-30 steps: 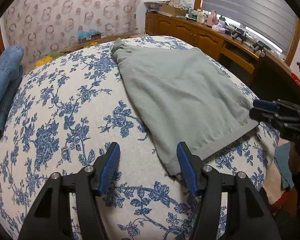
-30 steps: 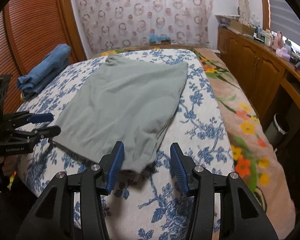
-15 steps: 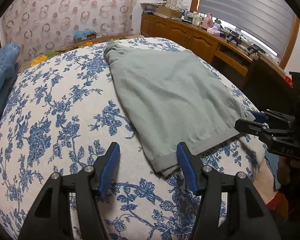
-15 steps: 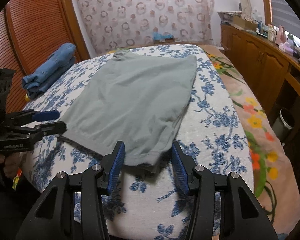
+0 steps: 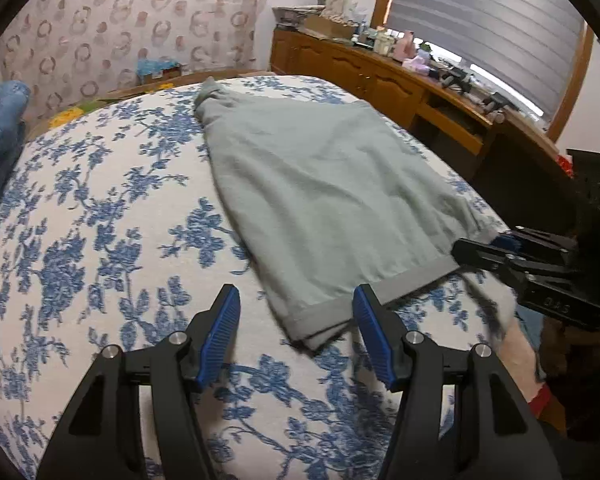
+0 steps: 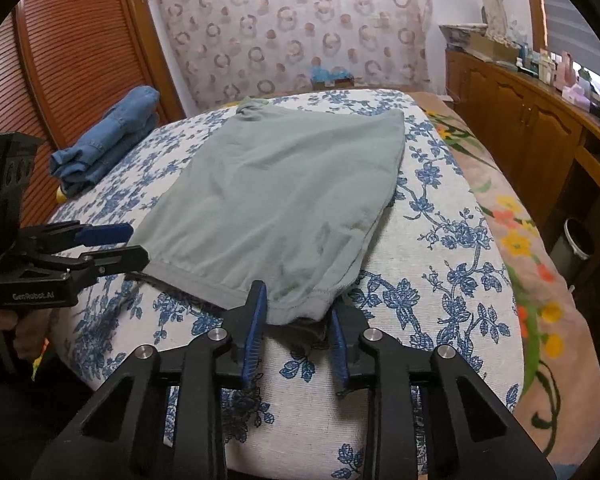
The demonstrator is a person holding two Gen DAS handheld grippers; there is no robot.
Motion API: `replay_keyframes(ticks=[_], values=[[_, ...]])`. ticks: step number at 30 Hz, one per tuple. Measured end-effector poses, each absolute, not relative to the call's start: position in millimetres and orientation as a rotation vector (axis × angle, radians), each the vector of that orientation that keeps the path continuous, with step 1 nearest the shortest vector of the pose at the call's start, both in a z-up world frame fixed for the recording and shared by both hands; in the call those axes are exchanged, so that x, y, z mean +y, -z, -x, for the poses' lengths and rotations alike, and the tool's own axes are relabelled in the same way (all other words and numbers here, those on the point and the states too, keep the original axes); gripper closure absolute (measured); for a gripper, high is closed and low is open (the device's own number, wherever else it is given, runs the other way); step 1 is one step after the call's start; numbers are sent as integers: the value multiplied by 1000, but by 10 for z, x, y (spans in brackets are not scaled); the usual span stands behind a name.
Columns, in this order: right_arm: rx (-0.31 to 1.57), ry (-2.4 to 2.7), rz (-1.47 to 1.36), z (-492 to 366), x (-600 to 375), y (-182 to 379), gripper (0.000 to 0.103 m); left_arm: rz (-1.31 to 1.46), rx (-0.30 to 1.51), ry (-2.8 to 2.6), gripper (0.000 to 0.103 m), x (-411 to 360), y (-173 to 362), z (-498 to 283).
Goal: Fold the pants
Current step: 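Close both tools on the grey-green garment's banded edge, then lift the held garment edge up off the bed with both tools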
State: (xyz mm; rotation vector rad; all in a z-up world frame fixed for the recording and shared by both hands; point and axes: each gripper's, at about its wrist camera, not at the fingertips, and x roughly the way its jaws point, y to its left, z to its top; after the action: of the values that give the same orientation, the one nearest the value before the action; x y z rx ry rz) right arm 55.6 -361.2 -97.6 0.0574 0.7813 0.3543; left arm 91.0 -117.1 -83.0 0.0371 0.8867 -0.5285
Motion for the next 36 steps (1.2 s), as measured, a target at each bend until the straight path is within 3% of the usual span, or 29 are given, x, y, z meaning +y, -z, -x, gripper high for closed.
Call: replay_keyframes(ticks=[5,10,17,19,36], values=[[778,-380,-75,-552,-3625,981,87,-33,875,531,54,-1178,836,-881],[773,-386,-86,-548,-3626,981,90,-21,878,562,71,-1201,838,-855],[761,-393,-97,-528,-3645,975,92,-10,887,579,87,-1213,819,-852],[755,-401,-83,-531,-3625,930,93,-4,881,580,97,-1201,749,-869],[424,-462,22,-535,-3402,-560,93,0,553,567,100,-842,-732,-830]])
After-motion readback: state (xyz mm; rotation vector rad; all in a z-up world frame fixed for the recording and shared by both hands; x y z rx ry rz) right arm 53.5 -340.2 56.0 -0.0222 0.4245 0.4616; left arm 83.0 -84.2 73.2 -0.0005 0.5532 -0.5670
